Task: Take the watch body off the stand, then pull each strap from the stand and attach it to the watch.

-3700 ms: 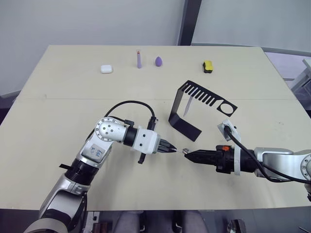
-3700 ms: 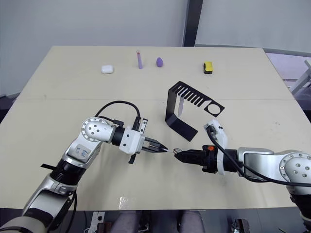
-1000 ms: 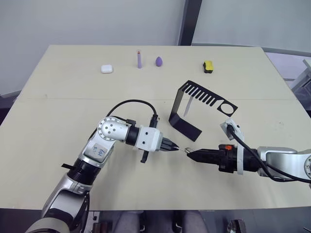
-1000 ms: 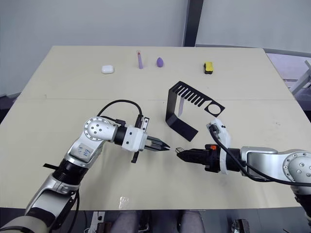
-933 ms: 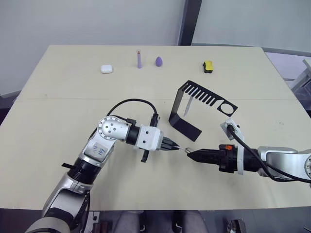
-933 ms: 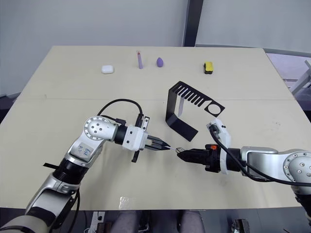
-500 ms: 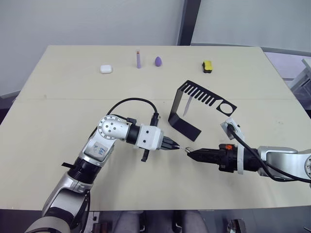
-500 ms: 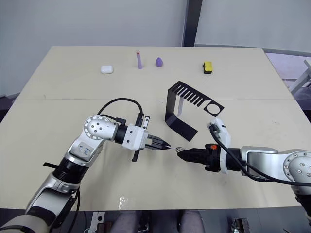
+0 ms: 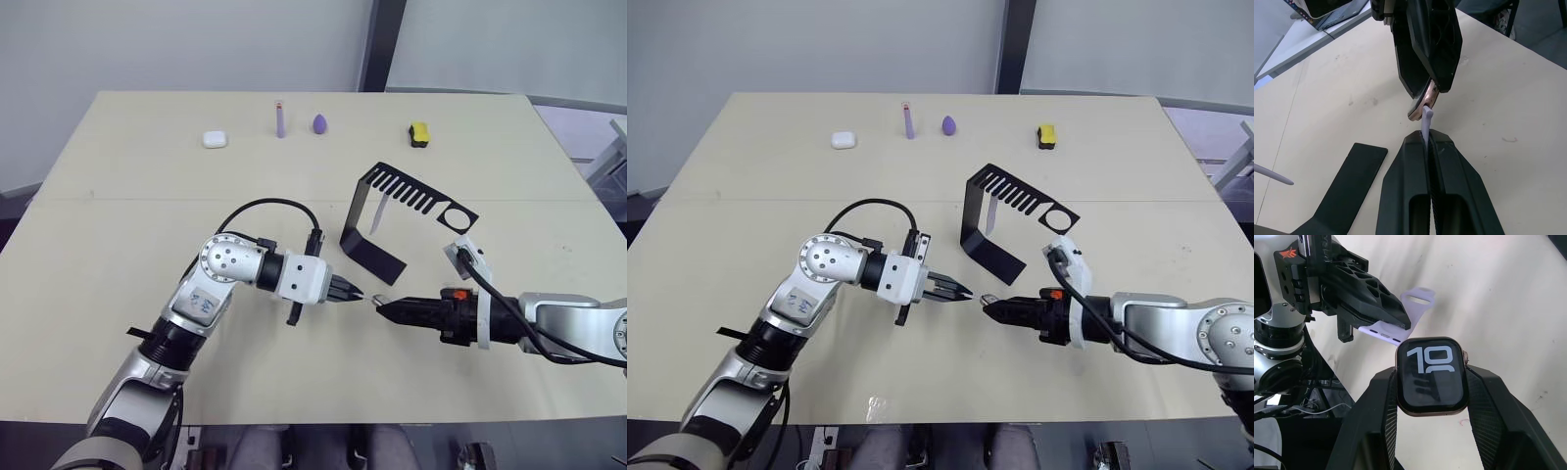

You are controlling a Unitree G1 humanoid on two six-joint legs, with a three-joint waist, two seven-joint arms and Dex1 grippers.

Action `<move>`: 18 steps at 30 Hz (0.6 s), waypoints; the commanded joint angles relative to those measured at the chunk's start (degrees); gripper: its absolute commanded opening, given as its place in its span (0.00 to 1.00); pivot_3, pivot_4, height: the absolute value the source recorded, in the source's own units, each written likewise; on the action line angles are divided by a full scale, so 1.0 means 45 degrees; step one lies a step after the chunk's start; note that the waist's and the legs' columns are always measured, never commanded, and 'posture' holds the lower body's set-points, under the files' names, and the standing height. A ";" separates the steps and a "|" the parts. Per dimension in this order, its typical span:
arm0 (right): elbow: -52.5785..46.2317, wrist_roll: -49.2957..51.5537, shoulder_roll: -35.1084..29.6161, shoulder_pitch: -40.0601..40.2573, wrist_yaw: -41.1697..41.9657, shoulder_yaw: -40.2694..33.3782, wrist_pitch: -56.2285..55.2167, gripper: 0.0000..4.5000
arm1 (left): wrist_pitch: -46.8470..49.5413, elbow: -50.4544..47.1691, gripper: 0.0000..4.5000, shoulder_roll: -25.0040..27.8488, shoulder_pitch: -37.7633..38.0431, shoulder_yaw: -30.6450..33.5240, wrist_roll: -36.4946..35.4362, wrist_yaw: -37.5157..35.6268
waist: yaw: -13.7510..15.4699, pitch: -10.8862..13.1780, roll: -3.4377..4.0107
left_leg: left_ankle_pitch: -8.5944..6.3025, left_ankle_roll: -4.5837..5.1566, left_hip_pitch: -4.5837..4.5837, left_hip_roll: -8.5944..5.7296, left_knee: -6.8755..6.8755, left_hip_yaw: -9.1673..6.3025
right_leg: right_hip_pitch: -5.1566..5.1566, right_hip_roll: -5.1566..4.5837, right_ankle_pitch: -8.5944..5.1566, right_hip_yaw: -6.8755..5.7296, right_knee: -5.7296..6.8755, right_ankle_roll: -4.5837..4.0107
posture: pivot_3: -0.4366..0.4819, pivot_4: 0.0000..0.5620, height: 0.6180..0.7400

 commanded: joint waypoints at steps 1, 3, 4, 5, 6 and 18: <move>-0.0570 0.0362 0.0157 -0.0401 -0.0020 0.0158 -0.0160 0.34 | -0.0259 -0.0139 0.00 -0.0336 -0.0179 -0.0280 0.0120 0.0254 | -0.0001 0.0000 0.0000 | 0.0000 0.0000 0.0000 0.0000 0.0000 0.0000 | 0.0000 0.0000 0.0000 0.0000 0.0001 0.0000 | 0.48 0.27 1.00; -0.0599 0.0362 0.0126 -0.0515 -0.0198 0.0258 -0.0156 0.34 | -0.0281 -0.0090 0.00 -0.0463 -0.0206 -0.0325 0.0177 0.0294 | -0.0002 0.0000 0.0000 | 0.0000 0.0000 0.0000 0.0000 0.0000 0.0000 | 0.0000 0.0000 0.0000 0.0000 0.0001 0.0000 | 0.48 0.27 1.00; -0.0621 0.0362 0.0107 -0.0584 -0.0302 0.0326 -0.0150 0.34 | -0.0293 -0.0055 0.00 -0.0537 -0.0223 -0.0341 0.0212 0.0314 | -0.0001 0.0000 0.0000 | 0.0000 0.0000 0.0000 0.0000 0.0001 0.0000 | 0.0000 -0.0001 0.0000 0.0000 0.0001 0.0000 | 0.48 0.27 1.00; -0.0633 0.0362 0.0098 -0.0627 -0.0368 0.0371 -0.0146 0.34 | -0.0301 -0.0031 0.00 -0.0587 -0.0232 -0.0341 0.0242 0.0319 | -0.0002 0.0000 0.0000 | 0.0000 0.0000 0.0000 0.0000 0.0001 0.0000 | 0.0000 0.0000 0.0000 0.0000 0.0000 0.0000 | 0.48 0.27 1.00; -0.0673 0.0362 0.0081 -0.0675 -0.0452 0.0424 -0.0148 0.34 | -0.0301 -0.0009 0.00 -0.0641 -0.0240 -0.0341 0.0271 0.0327 | -0.0001 0.0000 0.0000 | 0.0000 0.0000 0.0000 0.0000 0.0001 0.0000 | 0.0000 0.0000 0.0000 0.0000 0.0001 0.0000 | 0.48 0.27 1.00; -0.0902 0.0362 0.0372 -0.0815 -0.1332 0.0595 -0.0418 0.34 | -0.0456 0.0255 0.00 -0.0809 -0.0309 -0.0292 0.0396 0.0312 | -0.0002 0.0000 0.0000 | 0.0000 0.0000 0.0000 0.0001 0.0001 0.0000 | 0.0000 -0.0001 0.0000 0.0001 0.0000 0.0000 | 0.48 0.27 1.00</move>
